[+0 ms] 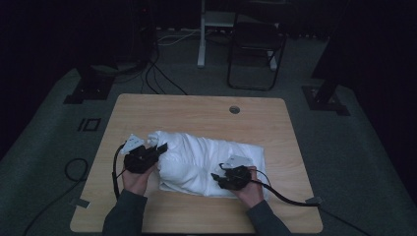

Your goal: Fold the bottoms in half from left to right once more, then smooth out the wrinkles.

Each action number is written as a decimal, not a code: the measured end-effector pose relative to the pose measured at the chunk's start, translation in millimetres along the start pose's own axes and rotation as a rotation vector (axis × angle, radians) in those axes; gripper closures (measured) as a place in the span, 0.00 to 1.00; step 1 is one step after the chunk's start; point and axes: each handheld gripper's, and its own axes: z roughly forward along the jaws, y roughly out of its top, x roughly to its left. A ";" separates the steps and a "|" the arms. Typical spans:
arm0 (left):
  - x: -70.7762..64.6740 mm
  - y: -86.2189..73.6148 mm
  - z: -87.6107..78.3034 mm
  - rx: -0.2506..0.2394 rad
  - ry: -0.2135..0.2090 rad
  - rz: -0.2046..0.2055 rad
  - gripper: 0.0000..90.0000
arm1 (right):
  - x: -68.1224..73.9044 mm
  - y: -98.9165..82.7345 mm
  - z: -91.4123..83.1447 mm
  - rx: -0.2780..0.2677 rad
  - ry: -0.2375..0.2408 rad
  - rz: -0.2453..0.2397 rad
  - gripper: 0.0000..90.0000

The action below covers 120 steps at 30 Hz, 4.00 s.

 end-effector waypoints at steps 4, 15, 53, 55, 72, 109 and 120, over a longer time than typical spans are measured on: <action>0.8 -0.2 -1.2 -0.006 -0.005 -0.011 0.94 | -4.4 -13.4 4.8 0.080 -0.012 0.024 0.54; -10.5 22.1 -13.3 -0.068 0.001 0.036 0.94 | 25.4 25.8 66.3 0.091 0.105 -0.016 0.55; -133.8 -77.7 139.4 0.327 -0.279 0.186 0.93 | -74.9 -26.3 -63.4 -0.154 -0.003 0.237 0.48; -134.7 -77.7 137.7 0.313 -0.278 0.197 0.92 | -72.4 -23.6 -63.1 -0.170 0.014 0.238 0.48; -143.5 -39.9 93.1 0.215 -0.283 0.227 0.67 | -74.9 -11.9 -15.7 -0.079 0.082 0.243 0.93; -60.3 -70.4 77.7 0.265 -0.075 0.202 0.82 | -92.7 19.5 -13.3 -0.097 -0.112 0.149 0.65; -62.0 -73.5 74.9 0.238 -0.051 0.194 0.82 | -76.5 23.0 9.0 -0.019 -0.008 0.113 0.94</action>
